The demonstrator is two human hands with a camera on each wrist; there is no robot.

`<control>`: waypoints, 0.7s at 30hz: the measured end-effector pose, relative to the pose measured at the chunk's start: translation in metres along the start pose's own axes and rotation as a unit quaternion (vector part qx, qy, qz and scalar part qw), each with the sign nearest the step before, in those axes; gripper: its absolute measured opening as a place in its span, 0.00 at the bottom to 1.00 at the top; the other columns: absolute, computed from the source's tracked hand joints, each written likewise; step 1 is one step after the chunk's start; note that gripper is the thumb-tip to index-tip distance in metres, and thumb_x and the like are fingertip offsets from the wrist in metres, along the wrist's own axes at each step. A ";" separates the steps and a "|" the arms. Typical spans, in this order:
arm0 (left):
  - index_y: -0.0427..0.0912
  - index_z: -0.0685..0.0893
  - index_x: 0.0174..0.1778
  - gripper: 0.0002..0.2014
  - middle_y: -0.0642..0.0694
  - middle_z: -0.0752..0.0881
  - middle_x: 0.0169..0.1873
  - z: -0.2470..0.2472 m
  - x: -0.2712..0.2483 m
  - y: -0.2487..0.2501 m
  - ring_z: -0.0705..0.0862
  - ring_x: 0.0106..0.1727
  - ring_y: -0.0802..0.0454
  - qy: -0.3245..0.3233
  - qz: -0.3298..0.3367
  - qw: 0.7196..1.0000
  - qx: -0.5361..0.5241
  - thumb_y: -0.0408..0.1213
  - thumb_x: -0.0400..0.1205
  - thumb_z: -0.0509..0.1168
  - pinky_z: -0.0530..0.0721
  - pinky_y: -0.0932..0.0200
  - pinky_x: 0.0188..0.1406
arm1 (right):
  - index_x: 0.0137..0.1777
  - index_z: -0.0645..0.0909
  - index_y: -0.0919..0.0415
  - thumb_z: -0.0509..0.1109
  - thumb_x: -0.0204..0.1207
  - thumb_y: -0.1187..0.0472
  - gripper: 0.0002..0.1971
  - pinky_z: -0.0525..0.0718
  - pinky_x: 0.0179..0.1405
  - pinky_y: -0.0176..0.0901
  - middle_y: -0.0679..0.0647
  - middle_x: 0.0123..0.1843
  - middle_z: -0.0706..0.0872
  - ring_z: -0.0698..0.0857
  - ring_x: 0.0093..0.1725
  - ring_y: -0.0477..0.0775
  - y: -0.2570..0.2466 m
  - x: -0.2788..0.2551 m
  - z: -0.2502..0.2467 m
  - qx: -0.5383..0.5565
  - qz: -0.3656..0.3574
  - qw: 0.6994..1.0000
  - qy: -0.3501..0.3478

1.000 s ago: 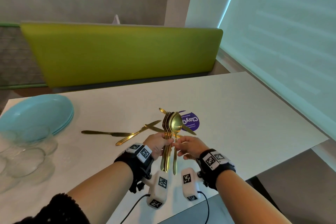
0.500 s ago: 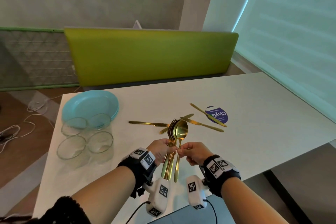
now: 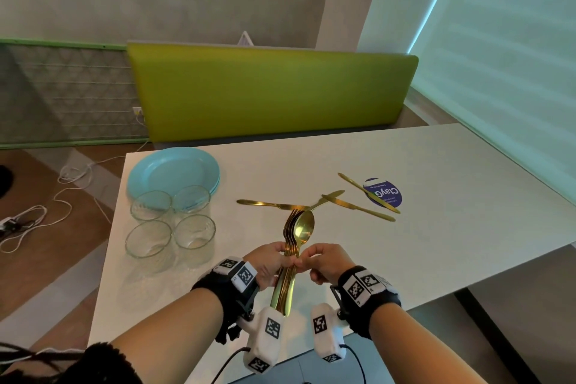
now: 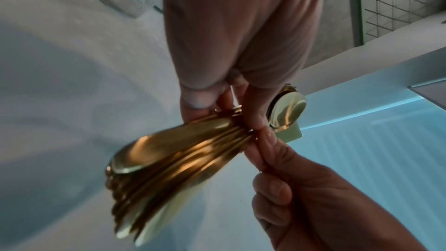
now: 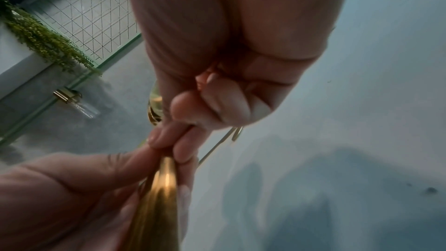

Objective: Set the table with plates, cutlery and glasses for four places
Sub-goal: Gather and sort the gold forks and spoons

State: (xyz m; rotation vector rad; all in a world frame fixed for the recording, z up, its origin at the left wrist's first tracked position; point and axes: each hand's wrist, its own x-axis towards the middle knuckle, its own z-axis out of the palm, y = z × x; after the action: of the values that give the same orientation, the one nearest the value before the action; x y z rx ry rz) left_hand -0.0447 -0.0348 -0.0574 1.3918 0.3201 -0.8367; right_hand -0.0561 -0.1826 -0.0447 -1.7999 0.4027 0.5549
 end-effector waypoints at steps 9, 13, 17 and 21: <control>0.44 0.79 0.45 0.07 0.46 0.84 0.34 -0.012 -0.011 -0.021 0.82 0.38 0.53 0.016 0.000 0.999 -0.052 0.27 0.82 0.62 0.77 0.56 0.39 | 0.33 0.82 0.61 0.75 0.72 0.68 0.08 0.75 0.18 0.31 0.52 0.28 0.88 0.79 0.19 0.43 0.002 -0.004 0.017 -0.045 -0.013 0.999 -0.024; 0.43 0.80 0.43 0.06 0.45 0.84 0.33 -0.022 -0.016 -0.028 0.82 0.37 0.51 0.030 -0.001 0.997 -0.071 0.27 0.81 0.64 0.78 0.55 0.38 | 0.33 0.82 0.60 0.73 0.73 0.68 0.08 0.75 0.19 0.31 0.48 0.27 0.87 0.80 0.20 0.42 -0.001 -0.005 0.028 -0.082 -0.014 0.996 -0.032; 0.42 0.81 0.44 0.05 0.45 0.85 0.29 -0.031 -0.022 -0.032 0.83 0.34 0.50 0.045 0.004 0.995 -0.087 0.27 0.79 0.67 0.79 0.55 0.34 | 0.34 0.82 0.59 0.73 0.73 0.67 0.07 0.76 0.19 0.31 0.50 0.31 0.88 0.81 0.22 0.43 -0.003 -0.006 0.040 -0.108 -0.014 0.993 -0.033; 0.41 0.83 0.45 0.06 0.45 0.86 0.29 -0.041 -0.026 -0.036 0.83 0.33 0.52 0.059 0.007 0.996 -0.067 0.26 0.78 0.68 0.79 0.58 0.33 | 0.33 0.82 0.57 0.73 0.72 0.68 0.08 0.77 0.21 0.32 0.49 0.31 0.87 0.81 0.24 0.44 -0.005 -0.008 0.052 -0.142 -0.001 0.989 -0.042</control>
State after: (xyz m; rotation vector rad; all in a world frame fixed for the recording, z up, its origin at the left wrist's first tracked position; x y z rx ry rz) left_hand -0.0762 0.0140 -0.0745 1.3196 0.4491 -0.7088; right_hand -0.0687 -0.1317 -0.0487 -2.0399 0.2730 0.7125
